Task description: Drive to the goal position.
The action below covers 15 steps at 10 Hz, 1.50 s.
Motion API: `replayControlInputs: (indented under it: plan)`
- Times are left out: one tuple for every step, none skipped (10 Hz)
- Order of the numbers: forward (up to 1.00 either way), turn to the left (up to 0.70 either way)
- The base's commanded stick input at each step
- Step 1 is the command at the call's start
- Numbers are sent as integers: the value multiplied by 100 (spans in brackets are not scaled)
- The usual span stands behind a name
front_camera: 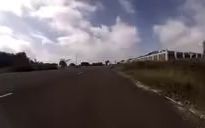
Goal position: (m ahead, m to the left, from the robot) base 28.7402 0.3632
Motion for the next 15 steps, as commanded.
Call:
replayControlInputs:
  plan:
    - [100, 0]
    - [100, 0]
    - [100, 0]
    - [100, 0]
    - [100, 0]
    - [100, 0]
    - [100, 0]
    - [100, 0]
    - [100, 0]
    - [100, 0]
    - [100, 0]
    - [100, 0]
    - [100, 0]
    - [100, 0]
    - [100, 0]
